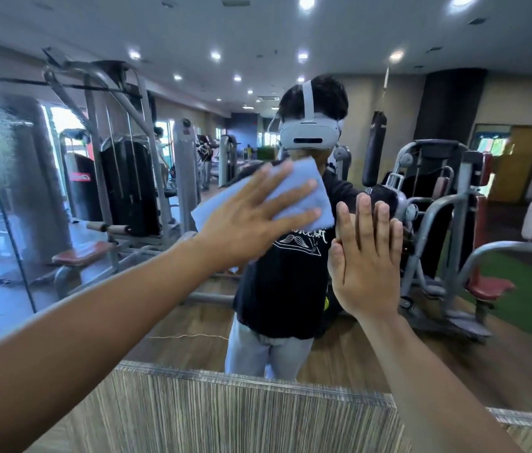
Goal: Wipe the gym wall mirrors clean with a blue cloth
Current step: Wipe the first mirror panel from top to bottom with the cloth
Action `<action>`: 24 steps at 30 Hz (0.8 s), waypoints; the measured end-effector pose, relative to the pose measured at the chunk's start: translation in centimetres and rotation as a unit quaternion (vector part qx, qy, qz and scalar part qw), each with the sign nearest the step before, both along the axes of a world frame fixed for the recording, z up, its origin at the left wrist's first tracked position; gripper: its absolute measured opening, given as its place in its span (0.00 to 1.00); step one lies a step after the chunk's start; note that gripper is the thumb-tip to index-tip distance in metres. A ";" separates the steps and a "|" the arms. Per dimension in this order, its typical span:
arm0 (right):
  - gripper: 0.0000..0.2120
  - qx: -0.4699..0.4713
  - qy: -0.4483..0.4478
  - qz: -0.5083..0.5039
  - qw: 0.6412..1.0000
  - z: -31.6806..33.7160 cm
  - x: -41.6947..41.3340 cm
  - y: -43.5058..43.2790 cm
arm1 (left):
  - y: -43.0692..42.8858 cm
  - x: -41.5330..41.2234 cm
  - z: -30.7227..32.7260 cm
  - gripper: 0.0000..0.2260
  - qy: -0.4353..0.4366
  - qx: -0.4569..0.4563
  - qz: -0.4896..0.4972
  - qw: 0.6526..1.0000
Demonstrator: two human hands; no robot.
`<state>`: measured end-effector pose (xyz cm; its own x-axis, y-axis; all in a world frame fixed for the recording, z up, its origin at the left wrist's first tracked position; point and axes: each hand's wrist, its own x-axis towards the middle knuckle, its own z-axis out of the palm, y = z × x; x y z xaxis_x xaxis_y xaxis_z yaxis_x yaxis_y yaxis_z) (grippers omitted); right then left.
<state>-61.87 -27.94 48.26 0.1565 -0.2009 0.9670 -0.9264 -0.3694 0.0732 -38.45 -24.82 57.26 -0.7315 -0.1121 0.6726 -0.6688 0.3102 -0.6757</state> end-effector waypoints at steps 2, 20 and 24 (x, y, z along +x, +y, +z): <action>0.27 0.001 0.003 -0.001 1.000 0.0 -0.1 0.1 | 0.2 0.2 -3.1 0.21 -0.087 0.026 -0.019 0.996; 0.27 0.000 0.003 0.000 1.000 -0.1 -0.1 -0.1 | 0.2 0.5 0.5 0.30 0.091 -0.016 0.015 0.996; 0.28 0.003 0.002 -0.001 1.000 0.0 -0.1 0.2 | 0.2 1.4 -5.5 0.23 -0.082 0.009 -0.013 0.996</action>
